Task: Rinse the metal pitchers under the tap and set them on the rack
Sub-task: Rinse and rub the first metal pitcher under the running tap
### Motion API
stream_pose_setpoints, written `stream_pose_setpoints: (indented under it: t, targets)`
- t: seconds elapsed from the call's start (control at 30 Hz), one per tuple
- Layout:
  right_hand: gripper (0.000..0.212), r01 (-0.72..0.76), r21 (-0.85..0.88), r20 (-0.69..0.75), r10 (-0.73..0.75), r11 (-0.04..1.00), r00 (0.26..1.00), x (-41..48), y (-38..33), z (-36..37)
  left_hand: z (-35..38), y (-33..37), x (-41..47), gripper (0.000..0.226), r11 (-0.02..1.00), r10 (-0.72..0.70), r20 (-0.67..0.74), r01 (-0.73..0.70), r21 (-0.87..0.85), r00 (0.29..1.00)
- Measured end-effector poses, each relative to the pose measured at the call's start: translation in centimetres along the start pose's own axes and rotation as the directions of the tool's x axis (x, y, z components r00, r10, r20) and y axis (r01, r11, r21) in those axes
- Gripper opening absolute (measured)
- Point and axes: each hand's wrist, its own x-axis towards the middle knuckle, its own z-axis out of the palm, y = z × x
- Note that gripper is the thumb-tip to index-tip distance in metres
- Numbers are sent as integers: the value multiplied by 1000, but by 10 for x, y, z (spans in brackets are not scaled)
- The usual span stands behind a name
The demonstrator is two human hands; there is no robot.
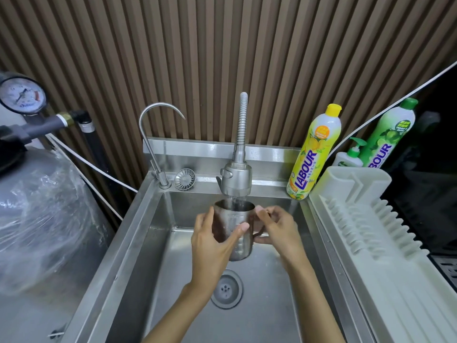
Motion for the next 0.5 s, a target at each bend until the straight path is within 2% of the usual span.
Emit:
stream_pose_setpoints:
  t: [0.03, 0.1, 0.17, 0.27, 0.37, 0.43, 0.5]
  targets:
    - [26, 57, -171, -60, -68, 984, 996, -2, -7, -4, 2, -1, -1, 69, 997, -43, 32, 45, -68, 999]
    - [25, 148, -477, -120, -231, 866, 966, -10, -20, -9, 9, -3, 1, 49, 967, -96, 130, 124, -222, 987]
    - [18, 215, -539, -144, -340, 814, 929, -19, -26, -8, 15, -4, 6, 43, 937, -99, 223, 166, -306, 970]
    - [3, 274, -268, -205, -332, 924, 921, -20, -21, 1, 19, -4, 19, 63, 912, -44, 243, 138, -385, 969]
    - [10, 234, -5, -143, -232, 972, 962, -11, -8, 11, 14, -5, 30, 87, 906, 25, 147, 40, -422, 989]
    - [15, 144, 195, -16, -144, 970, 989, -4, 1, 17, 5, -4, 35, 89, 946, 117, 69, -90, -312, 991]
    - [15, 1, 343, 113, -42, 939, 993, 2, 8, 21, -6, 0, 34, 90, 971, 201, 50, -192, -143, 978]
